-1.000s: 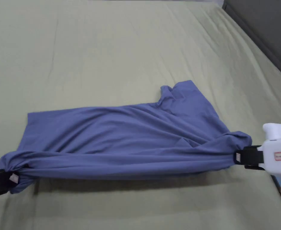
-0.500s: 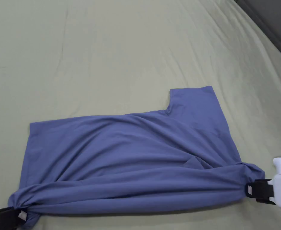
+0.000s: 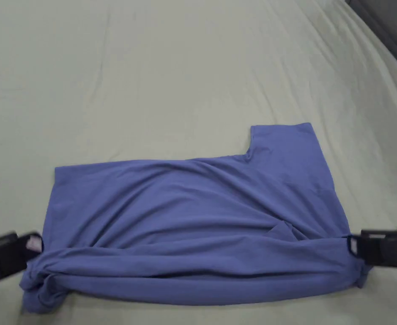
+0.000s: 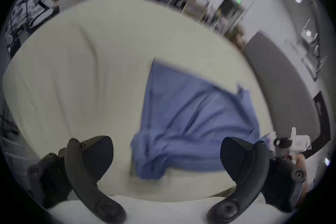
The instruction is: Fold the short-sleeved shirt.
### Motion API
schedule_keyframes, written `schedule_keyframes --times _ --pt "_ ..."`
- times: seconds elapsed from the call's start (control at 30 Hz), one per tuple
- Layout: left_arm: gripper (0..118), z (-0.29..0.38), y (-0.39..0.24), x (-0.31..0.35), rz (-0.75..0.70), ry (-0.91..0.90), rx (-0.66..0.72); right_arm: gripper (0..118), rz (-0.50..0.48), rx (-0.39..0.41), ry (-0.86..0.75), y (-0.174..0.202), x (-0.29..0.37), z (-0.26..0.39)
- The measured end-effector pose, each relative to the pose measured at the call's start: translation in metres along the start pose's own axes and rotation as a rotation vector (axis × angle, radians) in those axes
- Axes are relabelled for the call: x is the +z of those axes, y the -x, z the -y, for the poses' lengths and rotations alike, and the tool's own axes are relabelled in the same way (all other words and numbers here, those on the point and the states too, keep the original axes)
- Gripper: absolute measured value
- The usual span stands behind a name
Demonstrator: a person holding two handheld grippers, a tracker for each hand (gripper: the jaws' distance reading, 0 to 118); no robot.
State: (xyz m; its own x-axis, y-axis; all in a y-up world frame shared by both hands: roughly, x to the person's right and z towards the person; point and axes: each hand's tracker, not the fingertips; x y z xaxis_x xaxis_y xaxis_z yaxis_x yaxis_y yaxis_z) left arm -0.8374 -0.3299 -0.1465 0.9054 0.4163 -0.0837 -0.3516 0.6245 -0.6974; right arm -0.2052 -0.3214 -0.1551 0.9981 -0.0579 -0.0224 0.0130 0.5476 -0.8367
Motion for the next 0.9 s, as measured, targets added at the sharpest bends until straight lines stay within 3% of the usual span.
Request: schedule_keyframes --times 0.07,0.17,0.2,0.23,0.27,0.3,0.37,0.4,0.47,0.5,0.53,0.57,0.77,0.9 --pt "118 -0.006 -0.018 0.003 -0.002 -0.043 0.003 118 0.023 0.002 -0.087 0.022 0.018 -0.018" --pt "118 -0.001 -0.037 -0.017 -0.049 0.079 -0.062 117 0.024 0.054 -0.169 0.049 0.01 -0.023" --pt "114 0.009 -0.04 -0.027 -0.082 0.095 -0.086 105 0.033 0.086 -0.195 0.061 0.008 -0.02" --pt "83 0.018 -0.045 -0.031 -0.092 0.105 -0.102 68 0.049 0.125 -0.212 0.074 0.005 -0.015" --pt "0 0.027 -0.049 -0.035 -0.09 0.104 -0.101 2 0.057 0.165 -0.211 0.085 0.0 -0.01" --pt "0 0.036 -0.05 -0.044 -0.096 0.137 -0.091 3 0.077 0.195 -0.184 0.095 -0.011 -0.005" --pt "0 0.047 -0.04 -0.058 -0.024 0.206 -0.037 3 -0.033 0.161 -0.136 0.101 -0.019 0.005" --pt "0 0.046 -0.037 -0.064 0.006 0.224 -0.021 3 -0.122 0.124 -0.099 0.1 -0.029 0.01" --pt "0 0.031 -0.043 -0.071 -0.039 0.169 -0.065 3 -0.164 0.051 -0.068 0.096 -0.037 0.014" --pt "25 0.017 -0.04 -0.08 -0.053 0.147 -0.103 3 -0.154 0.059 -0.067 0.092 -0.039 0.014" --pt "81 0.0 -0.037 -0.09 -0.107 0.098 -0.162 3 -0.125 0.088 -0.076 0.097 -0.039 0.015" --pt "118 -0.014 -0.034 -0.103 -0.16 0.07 -0.206 3 -0.123 0.097 -0.072 0.098 -0.038 0.015" --pt "118 -0.077 -0.012 -0.206 -0.199 0.22 -0.137 3 -0.096 0.088 -0.07 0.087 -0.031 0.013" --pt "118 -0.085 -0.01 -0.269 -0.293 0.293 -0.227 3 -0.079 0.046 -0.055 0.085 -0.029 0.014"
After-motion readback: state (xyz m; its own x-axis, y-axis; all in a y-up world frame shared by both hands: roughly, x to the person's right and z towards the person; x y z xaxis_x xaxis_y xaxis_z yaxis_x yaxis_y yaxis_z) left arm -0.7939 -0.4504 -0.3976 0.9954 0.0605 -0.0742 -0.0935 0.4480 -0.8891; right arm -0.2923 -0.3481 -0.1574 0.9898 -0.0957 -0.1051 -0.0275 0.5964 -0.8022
